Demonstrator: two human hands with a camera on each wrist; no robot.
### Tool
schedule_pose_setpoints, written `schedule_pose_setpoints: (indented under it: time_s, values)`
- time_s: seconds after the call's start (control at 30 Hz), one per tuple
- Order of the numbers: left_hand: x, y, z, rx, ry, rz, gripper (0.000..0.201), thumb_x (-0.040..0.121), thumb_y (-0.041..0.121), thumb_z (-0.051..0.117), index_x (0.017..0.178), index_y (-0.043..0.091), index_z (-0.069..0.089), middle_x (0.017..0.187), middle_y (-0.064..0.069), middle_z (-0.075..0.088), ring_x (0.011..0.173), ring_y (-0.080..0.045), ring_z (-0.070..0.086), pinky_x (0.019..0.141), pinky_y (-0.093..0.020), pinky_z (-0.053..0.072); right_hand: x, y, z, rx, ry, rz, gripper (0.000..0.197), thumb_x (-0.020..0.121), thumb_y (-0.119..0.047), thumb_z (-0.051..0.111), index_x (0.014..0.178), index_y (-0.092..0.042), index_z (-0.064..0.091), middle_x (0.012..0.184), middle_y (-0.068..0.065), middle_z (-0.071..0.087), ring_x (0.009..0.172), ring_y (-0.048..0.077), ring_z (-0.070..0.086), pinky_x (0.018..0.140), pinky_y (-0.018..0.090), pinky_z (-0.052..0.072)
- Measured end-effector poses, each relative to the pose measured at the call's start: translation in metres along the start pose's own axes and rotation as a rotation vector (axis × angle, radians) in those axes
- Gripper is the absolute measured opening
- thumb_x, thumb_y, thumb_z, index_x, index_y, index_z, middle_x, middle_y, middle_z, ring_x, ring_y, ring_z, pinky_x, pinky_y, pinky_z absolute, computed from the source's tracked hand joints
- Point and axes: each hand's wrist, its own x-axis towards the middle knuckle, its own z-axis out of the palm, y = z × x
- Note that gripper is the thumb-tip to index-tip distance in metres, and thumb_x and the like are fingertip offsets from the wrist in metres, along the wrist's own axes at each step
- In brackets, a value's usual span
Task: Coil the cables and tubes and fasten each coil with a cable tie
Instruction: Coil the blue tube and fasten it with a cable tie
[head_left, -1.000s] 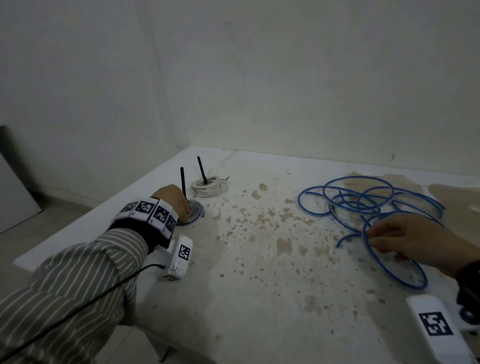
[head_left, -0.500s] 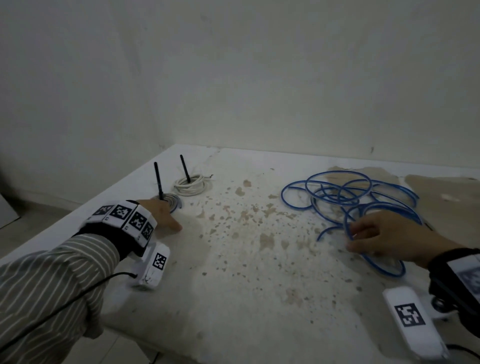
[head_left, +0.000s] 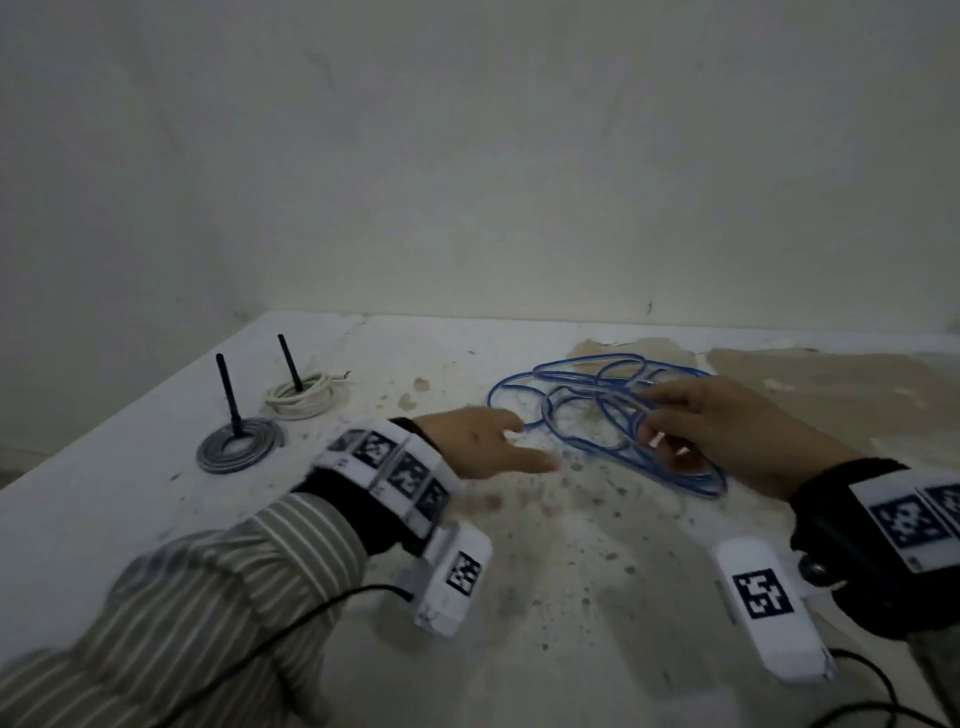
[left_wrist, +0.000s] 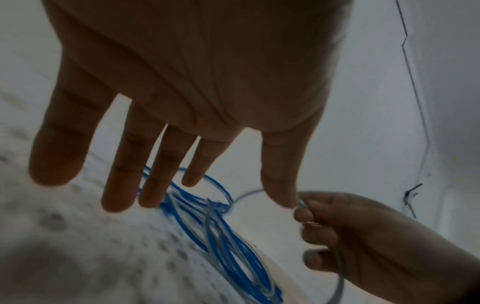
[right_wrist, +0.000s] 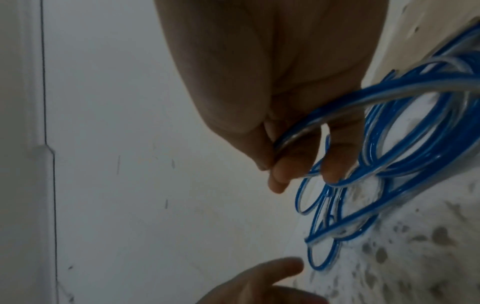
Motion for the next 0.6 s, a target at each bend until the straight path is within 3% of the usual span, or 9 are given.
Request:
schedule_pose_setpoints:
  time_s: [0.1,0.2,0.3,0.47,0.53,0.6]
  values:
    - [0.015,0.034,0.018,-0.183,-0.044,0.069,0.069,0.088,0.054,0.047,0.144,0.019,0.026,0.128,-0.007,0.054,0.098,-0.021,0.062,0.084,-0.038,0.054,-0.003,-0.004,0.005,0.171,0.044,-0.013,0.013,0.093,0.004,0.043,0.088,-0.002,0.054,0.061,0.002,0.058,0.04,0.006,0.04,0.04,0.018,0.036]
    - [0.022,0.048,0.019,-0.335,0.094,0.096,0.04,0.094,0.038,0.046,0.127,0.016,0.044,0.101,-0.008,0.063,0.082,-0.021,0.061,0.076,-0.038,0.054,-0.006,-0.003,0.004,0.318,0.062,-0.023,0.017,0.093,0.004,0.04,0.088,-0.004,0.054,0.064,0.005,0.054,0.039,0.005,0.033,0.041,0.019,0.026]
    - [0.023,0.049,0.012,-0.413,0.21,0.073,0.041,0.092,0.039,0.051,0.127,0.021,0.042,0.111,-0.01,0.057,0.092,-0.026,0.06,0.074,-0.039,0.053,-0.011,-0.007,0.0,0.355,0.033,-0.106,0.022,0.093,0.004,0.042,0.096,-0.006,0.061,0.059,0.002,0.054,0.042,0.007,0.03,0.044,0.02,0.025]
    - [0.023,0.042,0.013,-0.226,0.105,0.119,0.058,0.088,0.044,0.055,0.139,0.026,0.035,0.132,-0.008,0.047,0.114,-0.025,0.052,0.085,-0.032,0.044,-0.015,-0.032,-0.011,0.507,0.11,-0.333,0.03,0.092,0.003,0.041,0.117,-0.001,0.056,0.06,0.0,0.053,0.048,0.008,0.031,0.048,0.017,0.029]
    - [0.024,0.041,0.016,-0.138,0.093,0.121,0.062,0.086,0.046,0.057,0.141,0.027,0.033,0.138,-0.008,0.041,0.123,-0.026,0.046,0.092,-0.032,0.039,-0.014,-0.043,-0.015,0.593,0.134,-0.387,0.029,0.092,0.001,0.04,0.115,-0.005,0.056,0.061,-0.003,0.053,0.048,0.007,0.033,0.049,0.018,0.031]
    - [0.024,0.04,0.017,-0.024,0.077,0.116,0.058,0.083,0.051,0.059,0.135,0.035,0.04,0.14,-0.007,0.033,0.129,-0.029,0.037,0.103,-0.039,0.037,-0.015,-0.051,-0.021,0.639,0.134,-0.421,0.028,0.094,-0.001,0.038,0.109,-0.012,0.059,0.062,-0.006,0.053,0.047,0.006,0.033,0.05,0.019,0.033]
